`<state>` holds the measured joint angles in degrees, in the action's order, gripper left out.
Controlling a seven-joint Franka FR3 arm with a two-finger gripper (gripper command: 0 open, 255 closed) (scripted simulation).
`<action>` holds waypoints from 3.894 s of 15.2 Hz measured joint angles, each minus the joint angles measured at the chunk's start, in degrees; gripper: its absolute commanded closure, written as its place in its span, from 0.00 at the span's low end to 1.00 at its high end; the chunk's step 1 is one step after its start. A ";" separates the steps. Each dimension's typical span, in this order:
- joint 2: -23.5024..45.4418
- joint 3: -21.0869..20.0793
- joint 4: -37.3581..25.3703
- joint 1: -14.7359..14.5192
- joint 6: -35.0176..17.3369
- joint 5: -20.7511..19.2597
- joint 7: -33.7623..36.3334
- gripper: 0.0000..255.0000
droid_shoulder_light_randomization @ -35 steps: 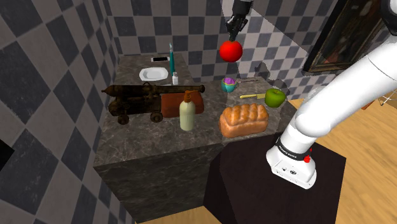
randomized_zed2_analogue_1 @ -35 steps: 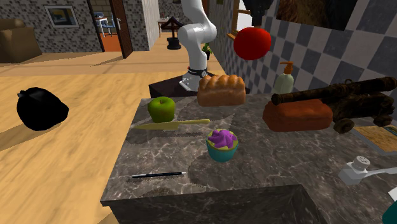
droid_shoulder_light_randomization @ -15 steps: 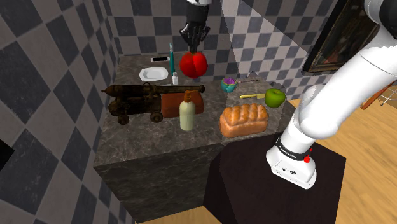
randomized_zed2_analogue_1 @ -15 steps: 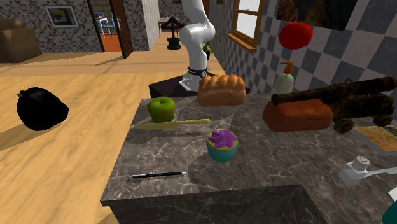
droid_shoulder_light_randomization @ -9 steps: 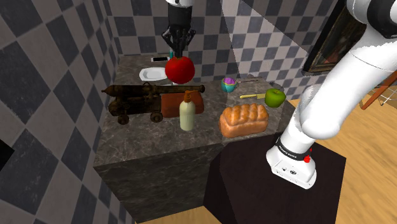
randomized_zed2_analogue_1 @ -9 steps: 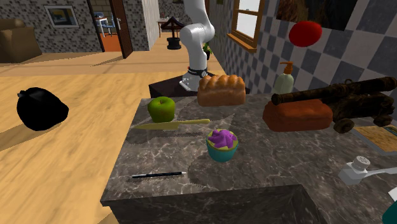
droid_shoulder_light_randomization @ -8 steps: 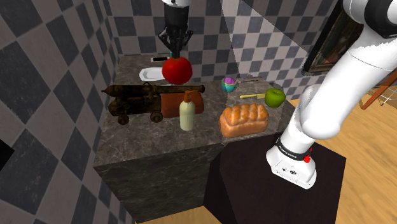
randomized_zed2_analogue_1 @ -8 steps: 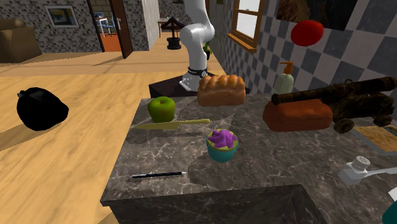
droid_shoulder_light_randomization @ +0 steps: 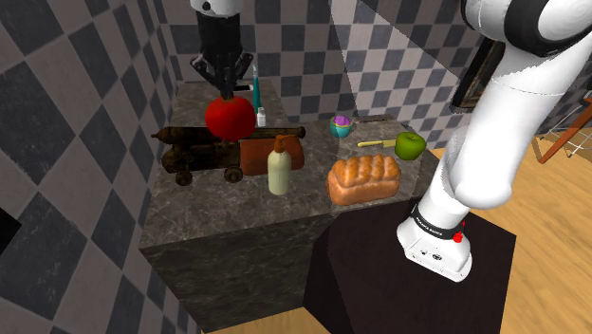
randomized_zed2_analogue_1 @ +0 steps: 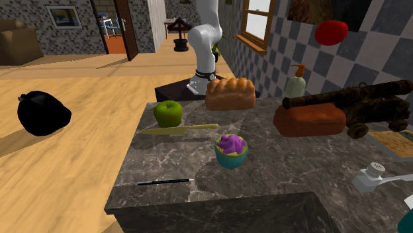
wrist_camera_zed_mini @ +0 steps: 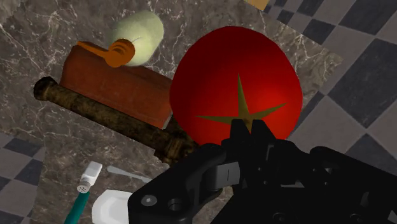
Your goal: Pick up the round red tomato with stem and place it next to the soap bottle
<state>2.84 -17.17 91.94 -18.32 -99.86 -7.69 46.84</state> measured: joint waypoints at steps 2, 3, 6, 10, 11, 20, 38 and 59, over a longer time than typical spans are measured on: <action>4.06 -1.10 -5.31 -1.54 1.77 -1.52 2.42 1.00; 5.76 -1.65 -7.27 -2.47 2.28 -2.24 3.80 1.00; 7.39 -2.02 -7.67 -3.23 1.34 -2.91 5.15 1.00; 6.95 -2.04 -4.14 -3.18 -1.71 -2.87 5.75 1.00; 7.00 -2.00 -3.44 -3.12 -2.48 -2.90 5.79 1.00; 6.98 -1.83 3.66 -2.84 -9.48 -3.20 6.70 1.00; 9.86 -1.31 13.65 -2.86 -21.99 -5.33 9.28 1.00; 17.86 0.55 19.87 -3.90 -35.47 -10.55 13.92 1.00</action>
<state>20.70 -16.62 111.82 -22.21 -135.34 -18.25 60.76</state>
